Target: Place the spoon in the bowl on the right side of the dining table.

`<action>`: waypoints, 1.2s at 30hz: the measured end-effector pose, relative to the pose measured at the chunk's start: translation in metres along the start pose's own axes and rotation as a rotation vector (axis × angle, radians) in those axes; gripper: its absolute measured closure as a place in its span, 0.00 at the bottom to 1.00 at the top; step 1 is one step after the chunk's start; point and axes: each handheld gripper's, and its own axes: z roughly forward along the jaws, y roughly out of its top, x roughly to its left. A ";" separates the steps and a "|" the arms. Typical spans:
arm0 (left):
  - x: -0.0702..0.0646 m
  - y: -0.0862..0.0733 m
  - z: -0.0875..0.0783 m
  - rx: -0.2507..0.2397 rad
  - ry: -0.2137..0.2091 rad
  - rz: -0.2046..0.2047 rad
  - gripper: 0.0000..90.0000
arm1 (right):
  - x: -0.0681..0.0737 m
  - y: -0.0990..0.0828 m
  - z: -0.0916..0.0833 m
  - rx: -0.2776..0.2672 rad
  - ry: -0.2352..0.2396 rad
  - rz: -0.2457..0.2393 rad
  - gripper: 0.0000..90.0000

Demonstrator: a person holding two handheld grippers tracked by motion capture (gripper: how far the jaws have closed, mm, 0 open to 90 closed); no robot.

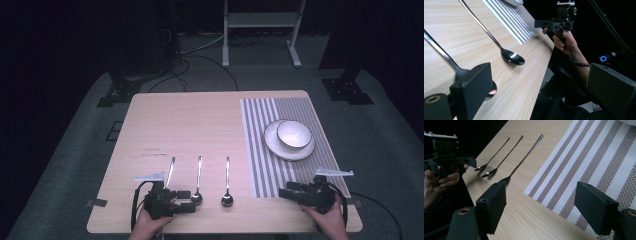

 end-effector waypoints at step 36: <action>0.016 -0.011 0.023 0.136 0.053 -0.090 0.06 | 0.017 0.020 0.032 0.071 0.037 -0.058 0.27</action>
